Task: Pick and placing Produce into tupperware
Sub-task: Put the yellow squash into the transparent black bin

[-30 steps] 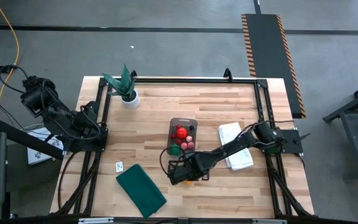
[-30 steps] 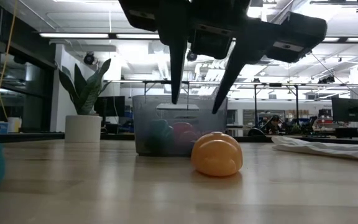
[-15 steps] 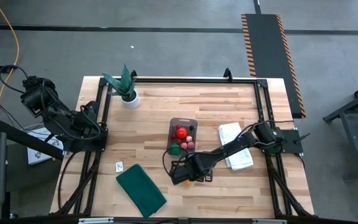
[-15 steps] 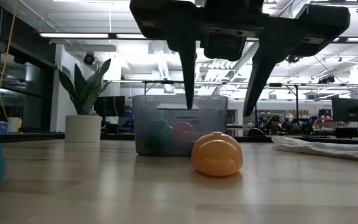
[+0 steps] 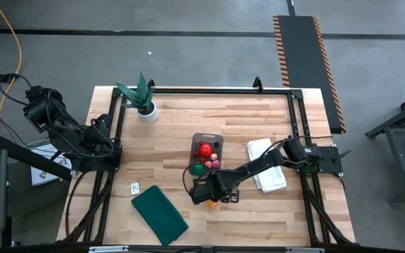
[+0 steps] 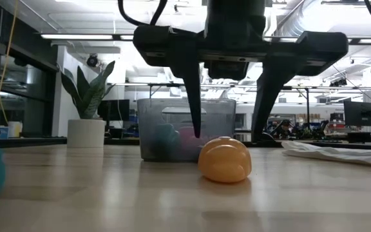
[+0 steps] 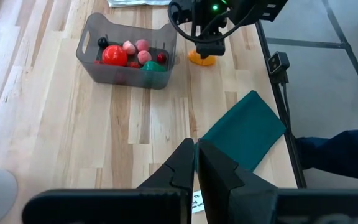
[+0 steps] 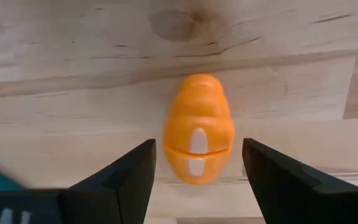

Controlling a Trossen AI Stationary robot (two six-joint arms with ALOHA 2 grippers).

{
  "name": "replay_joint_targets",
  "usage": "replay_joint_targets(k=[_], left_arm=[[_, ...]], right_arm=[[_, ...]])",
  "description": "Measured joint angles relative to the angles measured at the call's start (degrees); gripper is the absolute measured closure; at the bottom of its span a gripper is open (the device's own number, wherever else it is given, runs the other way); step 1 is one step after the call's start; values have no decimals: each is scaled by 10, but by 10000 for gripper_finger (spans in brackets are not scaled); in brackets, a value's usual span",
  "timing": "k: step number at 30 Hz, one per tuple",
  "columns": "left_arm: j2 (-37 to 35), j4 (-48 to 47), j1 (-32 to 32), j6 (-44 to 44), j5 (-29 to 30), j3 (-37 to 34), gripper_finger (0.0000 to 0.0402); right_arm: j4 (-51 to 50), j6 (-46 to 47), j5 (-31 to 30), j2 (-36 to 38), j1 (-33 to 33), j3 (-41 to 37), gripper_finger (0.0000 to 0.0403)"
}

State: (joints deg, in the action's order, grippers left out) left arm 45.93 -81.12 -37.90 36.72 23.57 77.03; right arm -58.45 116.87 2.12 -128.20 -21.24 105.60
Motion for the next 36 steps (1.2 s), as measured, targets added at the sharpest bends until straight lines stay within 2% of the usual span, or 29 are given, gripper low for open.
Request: replay_joint_targets(k=[14, 22, 36], left_arm=[[0, 0, 0, 5, -2, 0, 392], [0, 0, 0, 11, -7, 0, 392], [0, 0, 0, 8, -7, 0, 392]], right_arm=[[1, 6, -6, 0, 16, 0, 171], [14, 19, 10, -1, 9, -16, 171], [37, 29, 1, 0, 3, -15, 171]])
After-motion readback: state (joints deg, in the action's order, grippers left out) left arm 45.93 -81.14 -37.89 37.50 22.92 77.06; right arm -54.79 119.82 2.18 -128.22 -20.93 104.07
